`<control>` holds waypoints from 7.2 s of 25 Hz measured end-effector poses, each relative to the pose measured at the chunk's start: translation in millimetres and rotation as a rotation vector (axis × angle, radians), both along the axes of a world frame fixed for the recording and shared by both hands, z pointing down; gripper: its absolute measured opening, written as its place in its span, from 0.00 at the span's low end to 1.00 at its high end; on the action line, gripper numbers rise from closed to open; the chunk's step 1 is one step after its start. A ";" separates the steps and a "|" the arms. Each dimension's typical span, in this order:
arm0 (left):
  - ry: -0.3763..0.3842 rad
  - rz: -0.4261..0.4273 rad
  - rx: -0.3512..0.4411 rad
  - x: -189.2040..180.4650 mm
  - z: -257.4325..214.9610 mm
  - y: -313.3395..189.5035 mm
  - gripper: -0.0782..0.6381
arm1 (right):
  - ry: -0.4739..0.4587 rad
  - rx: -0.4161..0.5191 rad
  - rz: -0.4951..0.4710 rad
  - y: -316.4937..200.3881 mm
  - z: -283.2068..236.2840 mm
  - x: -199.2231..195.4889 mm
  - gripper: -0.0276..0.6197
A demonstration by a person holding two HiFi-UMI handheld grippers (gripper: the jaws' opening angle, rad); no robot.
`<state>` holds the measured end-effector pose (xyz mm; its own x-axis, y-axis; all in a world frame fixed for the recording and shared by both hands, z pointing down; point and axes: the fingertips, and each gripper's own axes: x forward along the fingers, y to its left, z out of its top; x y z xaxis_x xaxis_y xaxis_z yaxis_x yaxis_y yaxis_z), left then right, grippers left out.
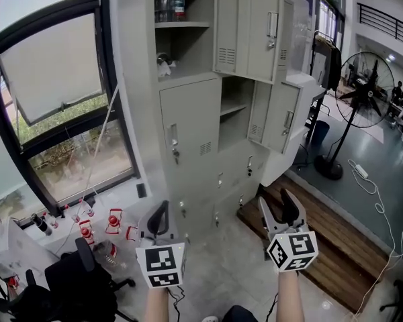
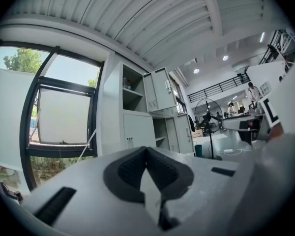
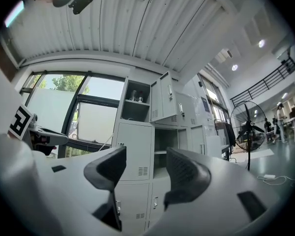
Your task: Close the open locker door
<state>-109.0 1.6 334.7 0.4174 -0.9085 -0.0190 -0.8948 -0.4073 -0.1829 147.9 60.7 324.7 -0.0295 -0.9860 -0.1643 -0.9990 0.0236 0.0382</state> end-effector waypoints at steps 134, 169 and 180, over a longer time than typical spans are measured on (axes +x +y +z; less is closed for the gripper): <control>-0.009 -0.674 0.044 -45.9 -34.4 -164.4 0.11 | 0.312 0.594 -0.373 -260.4 -197.7 -98.8 0.28; -0.011 -0.648 0.052 -97.9 -39.5 -224.5 0.11 | 0.367 0.546 -0.386 -337.4 -191.5 -192.3 0.26; -0.015 -0.629 0.054 -102.4 -41.6 -244.6 0.11 | 0.345 0.513 -0.436 -359.3 -192.6 -204.3 0.25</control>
